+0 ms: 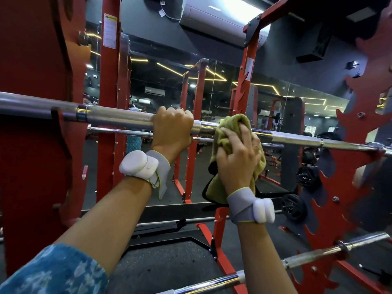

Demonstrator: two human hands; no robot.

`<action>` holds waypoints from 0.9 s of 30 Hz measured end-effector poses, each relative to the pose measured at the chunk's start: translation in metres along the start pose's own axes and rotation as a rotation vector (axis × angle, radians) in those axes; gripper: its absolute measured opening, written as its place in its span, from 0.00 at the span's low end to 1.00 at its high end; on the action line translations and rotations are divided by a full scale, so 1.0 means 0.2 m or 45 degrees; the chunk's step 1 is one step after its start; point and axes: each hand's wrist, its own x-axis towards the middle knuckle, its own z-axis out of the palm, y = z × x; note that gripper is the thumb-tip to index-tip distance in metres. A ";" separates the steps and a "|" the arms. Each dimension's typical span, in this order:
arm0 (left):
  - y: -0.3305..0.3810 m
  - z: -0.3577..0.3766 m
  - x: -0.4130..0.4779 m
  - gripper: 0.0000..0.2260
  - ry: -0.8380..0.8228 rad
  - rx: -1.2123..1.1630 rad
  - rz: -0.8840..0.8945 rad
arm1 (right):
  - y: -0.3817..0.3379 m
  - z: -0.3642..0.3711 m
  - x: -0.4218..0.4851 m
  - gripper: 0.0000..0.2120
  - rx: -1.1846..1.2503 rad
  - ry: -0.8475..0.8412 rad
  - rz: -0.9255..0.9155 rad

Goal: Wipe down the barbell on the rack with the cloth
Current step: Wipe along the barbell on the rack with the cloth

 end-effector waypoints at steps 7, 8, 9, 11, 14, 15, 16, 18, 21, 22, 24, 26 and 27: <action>0.01 0.00 0.00 0.12 -0.026 0.042 -0.014 | -0.07 0.00 0.05 0.20 -0.065 -0.048 -0.109; 0.01 0.00 -0.01 0.12 -0.028 0.061 -0.016 | -0.06 0.01 0.02 0.20 -0.065 -0.036 -0.167; 0.01 -0.01 -0.01 0.12 -0.033 0.084 -0.020 | -0.05 0.01 -0.01 0.21 -0.054 -0.027 -0.197; 0.01 -0.01 -0.01 0.12 -0.047 0.081 -0.017 | -0.01 0.01 -0.04 0.22 -0.029 -0.018 -0.183; 0.00 -0.01 -0.01 0.11 -0.071 0.070 -0.017 | 0.05 -0.02 -0.02 0.21 -0.013 -0.008 -0.036; 0.00 -0.02 -0.01 0.11 -0.052 0.063 -0.022 | 0.06 -0.04 0.01 0.20 -0.005 -0.022 0.038; 0.01 -0.02 -0.01 0.11 -0.028 0.054 -0.032 | 0.07 -0.06 0.05 0.20 -0.005 -0.044 0.106; 0.02 -0.04 -0.01 0.08 -0.064 0.012 -0.041 | 0.06 -0.07 0.11 0.20 -0.023 -0.094 0.172; 0.02 -0.05 0.01 0.10 -0.175 -0.066 -0.068 | 0.00 -0.05 0.10 0.21 -0.115 -0.118 -0.021; 0.02 -0.07 0.02 0.11 -0.192 -0.057 -0.055 | -0.02 -0.04 0.08 0.21 -0.130 -0.120 -0.102; 0.03 -0.08 0.03 0.11 -0.224 -0.038 -0.027 | -0.02 -0.03 0.03 0.21 -0.103 -0.105 -0.189; 0.04 -0.08 0.04 0.10 -0.249 -0.061 -0.006 | 0.02 -0.03 -0.01 0.22 -0.034 -0.089 -0.188; 0.05 -0.08 0.04 0.10 -0.253 -0.075 0.001 | 0.05 -0.04 -0.02 0.22 -0.012 -0.080 -0.168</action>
